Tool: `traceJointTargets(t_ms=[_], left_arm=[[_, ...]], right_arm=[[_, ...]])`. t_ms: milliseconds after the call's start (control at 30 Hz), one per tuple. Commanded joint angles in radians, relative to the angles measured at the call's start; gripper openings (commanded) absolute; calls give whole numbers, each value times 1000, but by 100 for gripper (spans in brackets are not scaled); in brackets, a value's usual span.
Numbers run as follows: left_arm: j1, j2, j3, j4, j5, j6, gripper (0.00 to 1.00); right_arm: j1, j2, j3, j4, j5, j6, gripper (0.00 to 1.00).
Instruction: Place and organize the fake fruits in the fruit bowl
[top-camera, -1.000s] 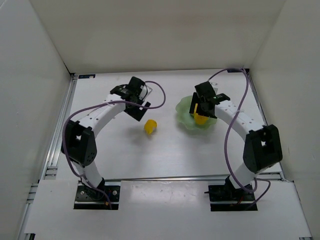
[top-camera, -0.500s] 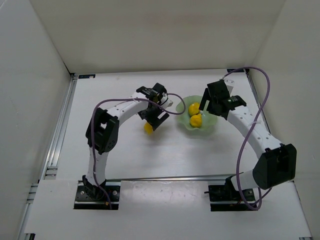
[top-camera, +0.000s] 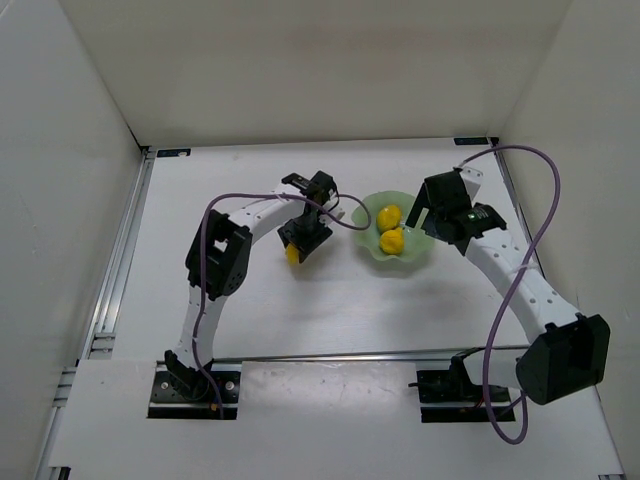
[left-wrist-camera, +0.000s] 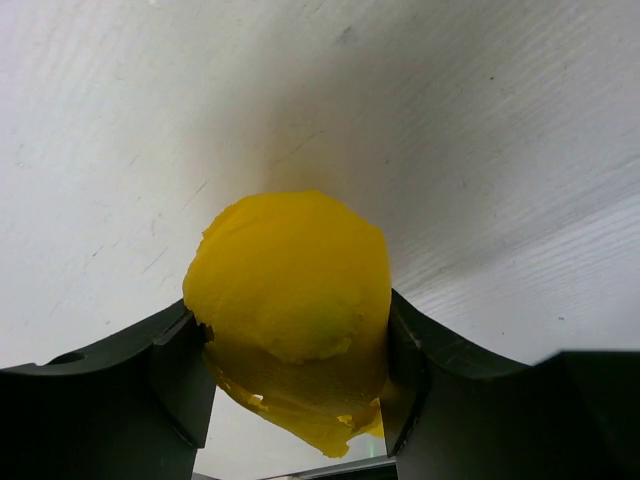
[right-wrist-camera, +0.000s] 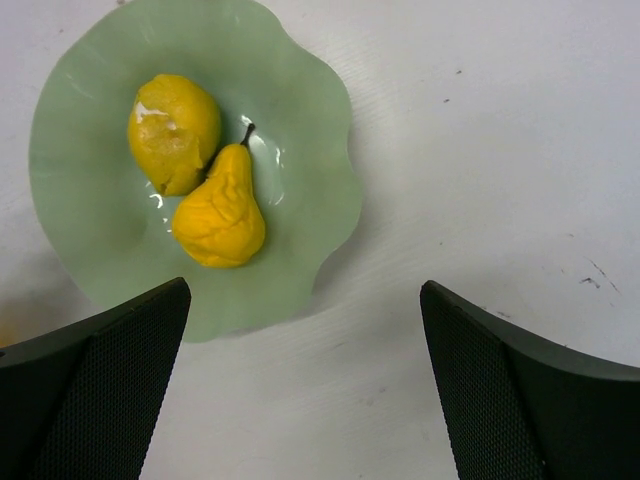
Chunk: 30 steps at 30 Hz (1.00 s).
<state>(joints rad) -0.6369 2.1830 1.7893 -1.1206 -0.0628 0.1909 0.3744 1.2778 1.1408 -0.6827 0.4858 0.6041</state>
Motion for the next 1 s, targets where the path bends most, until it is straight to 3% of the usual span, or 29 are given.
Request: traceJointTargets(t_ms=[0,233,400,600,700,733,833,967], left_arm=[[-15,-130,71,4,-28,2,26],[-101,-183,177,203,-80,39,29],[-151,-40,368,265,13,68,31],[-197,139,545,295,26,116,33],[-221,150,581,340,17,146,43],[-221,150,590,340,17,147,70],[-221,127,590,340,-3,147,100],[-221,60,564,340,-141,125,100]], right_arm=[[-3,-47,-38,-3,45,26,100],[-48,-135,-160,-3,65,109,100],[-88,-190,-206,-3,65,123,100],[-97,-208,-217,-46,80,123,100],[-106,-245,-227,-46,80,99,100],[-115,-245,-227,-46,80,98,100],[-126,-268,-236,-46,80,98,100],[-135,-296,-245,-46,89,98,100]])
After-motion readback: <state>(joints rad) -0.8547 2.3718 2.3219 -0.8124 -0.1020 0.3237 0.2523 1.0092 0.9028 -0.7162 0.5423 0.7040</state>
